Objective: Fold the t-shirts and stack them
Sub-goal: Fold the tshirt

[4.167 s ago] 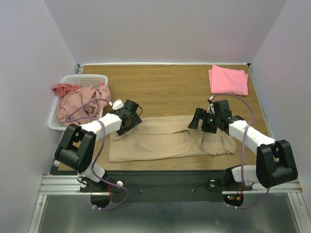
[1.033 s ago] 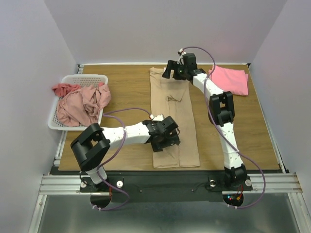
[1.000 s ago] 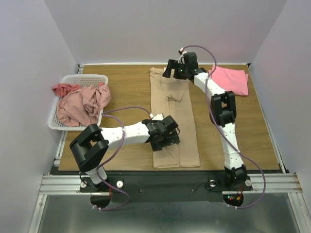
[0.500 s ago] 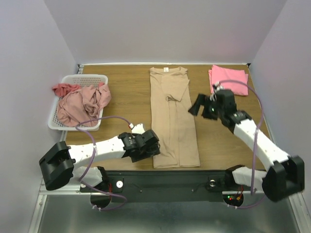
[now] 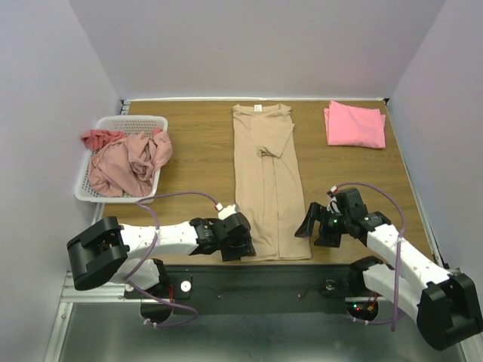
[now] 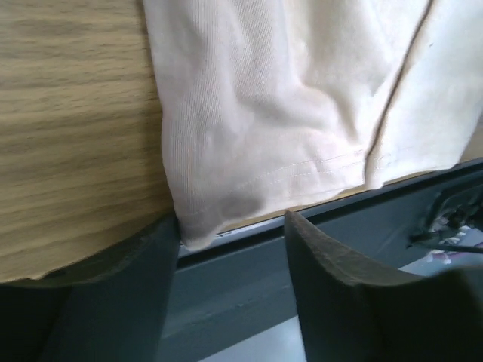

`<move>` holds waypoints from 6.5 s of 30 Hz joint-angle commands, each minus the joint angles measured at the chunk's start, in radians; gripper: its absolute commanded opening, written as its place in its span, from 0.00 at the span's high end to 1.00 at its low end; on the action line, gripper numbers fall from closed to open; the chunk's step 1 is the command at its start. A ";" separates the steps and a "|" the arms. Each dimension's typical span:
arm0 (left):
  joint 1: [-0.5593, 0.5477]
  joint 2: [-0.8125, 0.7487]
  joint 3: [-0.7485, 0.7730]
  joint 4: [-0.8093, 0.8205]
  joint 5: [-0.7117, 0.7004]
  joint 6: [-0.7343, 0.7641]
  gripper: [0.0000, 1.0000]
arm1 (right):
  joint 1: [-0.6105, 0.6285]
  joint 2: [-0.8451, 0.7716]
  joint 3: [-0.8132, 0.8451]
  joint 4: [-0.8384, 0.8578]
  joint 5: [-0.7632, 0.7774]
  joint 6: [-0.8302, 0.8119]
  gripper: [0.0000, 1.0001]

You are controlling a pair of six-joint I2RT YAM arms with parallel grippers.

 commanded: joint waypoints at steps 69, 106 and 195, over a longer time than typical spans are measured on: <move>0.559 0.498 0.808 -0.180 -0.118 0.513 1.00 | 0.104 0.769 0.823 0.168 0.596 0.037 0.98; 0.628 0.723 1.098 -0.214 -0.101 0.671 0.20 | 0.016 0.913 0.973 0.166 0.572 -0.017 0.31; 0.503 0.409 0.210 0.162 0.002 0.388 1.00 | 0.123 0.651 0.376 0.303 0.652 0.023 0.52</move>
